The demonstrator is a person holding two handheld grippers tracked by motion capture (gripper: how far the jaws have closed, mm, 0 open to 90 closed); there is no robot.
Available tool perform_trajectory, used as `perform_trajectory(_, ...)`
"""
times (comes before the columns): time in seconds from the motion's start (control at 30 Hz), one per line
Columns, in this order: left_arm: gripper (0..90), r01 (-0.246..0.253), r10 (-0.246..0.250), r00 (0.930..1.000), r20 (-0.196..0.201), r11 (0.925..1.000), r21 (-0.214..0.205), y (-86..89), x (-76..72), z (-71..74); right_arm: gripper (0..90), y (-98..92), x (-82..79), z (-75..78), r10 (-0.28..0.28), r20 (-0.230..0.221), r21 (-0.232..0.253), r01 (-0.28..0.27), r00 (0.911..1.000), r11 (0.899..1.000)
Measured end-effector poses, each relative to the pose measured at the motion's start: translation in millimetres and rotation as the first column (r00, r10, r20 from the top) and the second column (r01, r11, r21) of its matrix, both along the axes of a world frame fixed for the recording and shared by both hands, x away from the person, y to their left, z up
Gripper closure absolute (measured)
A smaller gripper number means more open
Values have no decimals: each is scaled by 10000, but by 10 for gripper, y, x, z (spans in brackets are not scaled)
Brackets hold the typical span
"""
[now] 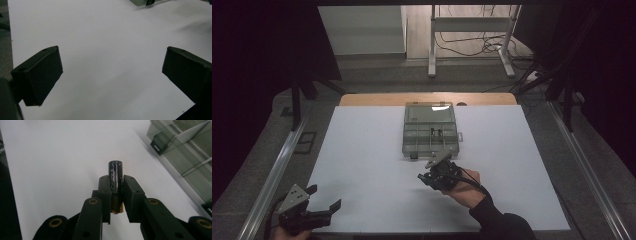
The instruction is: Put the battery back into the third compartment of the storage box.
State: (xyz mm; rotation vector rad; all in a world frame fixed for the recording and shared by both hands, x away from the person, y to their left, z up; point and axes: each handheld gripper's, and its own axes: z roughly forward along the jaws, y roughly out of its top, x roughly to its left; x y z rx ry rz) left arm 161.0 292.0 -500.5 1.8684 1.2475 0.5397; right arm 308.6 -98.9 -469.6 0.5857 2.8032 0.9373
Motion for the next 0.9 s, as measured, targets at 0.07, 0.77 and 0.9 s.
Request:
perform_trajectory(0.07, 34, 3, -3, 10000, 0, 10000, -4, 0, 0, 0, 768, -18, 17, 13, -111, 42, 37, 111, 9999, 9999)
perform_trajectory(0.77, 34, -11, 11, 10000, -25, 10000, 25, -4, 4, -1, 768, -154, 234, 140, -878, 200, 571, 865, 9959, 9946)
perform_trajectory(0.9, 34, -9, 9, 10000, -33, 10000, 50, -8, 5, -1, 768, -170, 302, 163, -1027, 198, 636, 1013, 9945, 9928)
